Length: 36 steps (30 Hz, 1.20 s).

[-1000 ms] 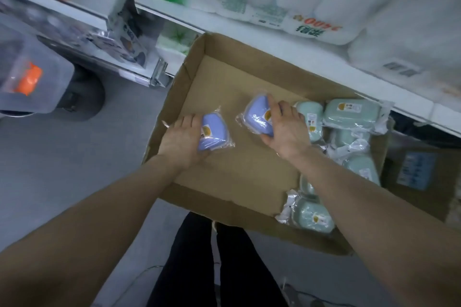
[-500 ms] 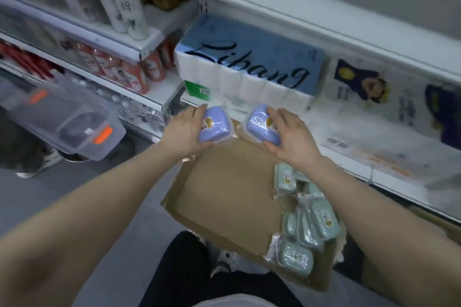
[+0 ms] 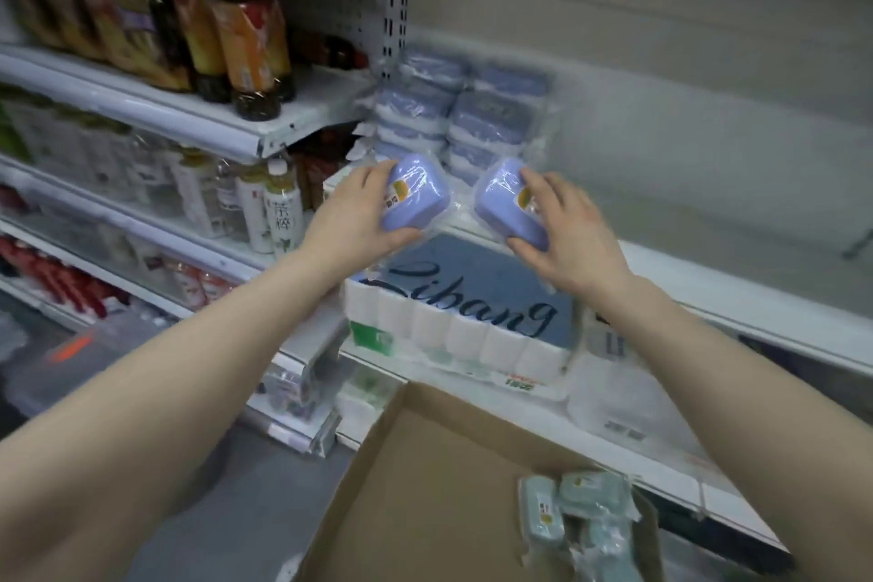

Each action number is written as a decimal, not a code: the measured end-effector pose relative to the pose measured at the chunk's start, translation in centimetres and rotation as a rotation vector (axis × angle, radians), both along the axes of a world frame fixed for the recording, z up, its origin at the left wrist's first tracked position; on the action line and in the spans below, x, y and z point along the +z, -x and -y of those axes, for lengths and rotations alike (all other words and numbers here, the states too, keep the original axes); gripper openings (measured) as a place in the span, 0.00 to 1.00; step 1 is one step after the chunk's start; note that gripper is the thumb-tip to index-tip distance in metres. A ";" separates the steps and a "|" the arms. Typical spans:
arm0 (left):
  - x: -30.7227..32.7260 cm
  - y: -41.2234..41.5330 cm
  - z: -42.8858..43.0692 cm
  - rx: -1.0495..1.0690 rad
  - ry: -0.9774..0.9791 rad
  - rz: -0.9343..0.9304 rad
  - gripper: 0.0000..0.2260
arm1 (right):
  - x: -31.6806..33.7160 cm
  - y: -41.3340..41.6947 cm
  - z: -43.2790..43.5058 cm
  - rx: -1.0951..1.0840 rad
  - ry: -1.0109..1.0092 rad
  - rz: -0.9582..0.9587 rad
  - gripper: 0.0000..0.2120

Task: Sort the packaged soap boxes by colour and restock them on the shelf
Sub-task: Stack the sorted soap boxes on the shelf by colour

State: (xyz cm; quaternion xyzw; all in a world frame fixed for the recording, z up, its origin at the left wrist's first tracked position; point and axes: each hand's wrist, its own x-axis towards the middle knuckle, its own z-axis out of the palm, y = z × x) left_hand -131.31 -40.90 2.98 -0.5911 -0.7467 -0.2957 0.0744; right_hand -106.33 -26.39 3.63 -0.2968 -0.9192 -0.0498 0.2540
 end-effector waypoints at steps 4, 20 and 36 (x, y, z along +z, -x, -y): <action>4.0 4.0 -3.5 -0.019 -0.035 -0.059 0.41 | 4.1 2.9 -1.7 -0.065 -0.038 -0.030 0.38; 14.4 15.4 -20.7 -0.370 0.389 -0.232 0.35 | 9.4 8.8 -8.5 -0.260 -0.113 0.073 0.33; 6.8 16.2 -22.8 -0.253 -0.072 -0.351 0.20 | 8.8 16.3 -12.8 -0.425 0.087 0.205 0.25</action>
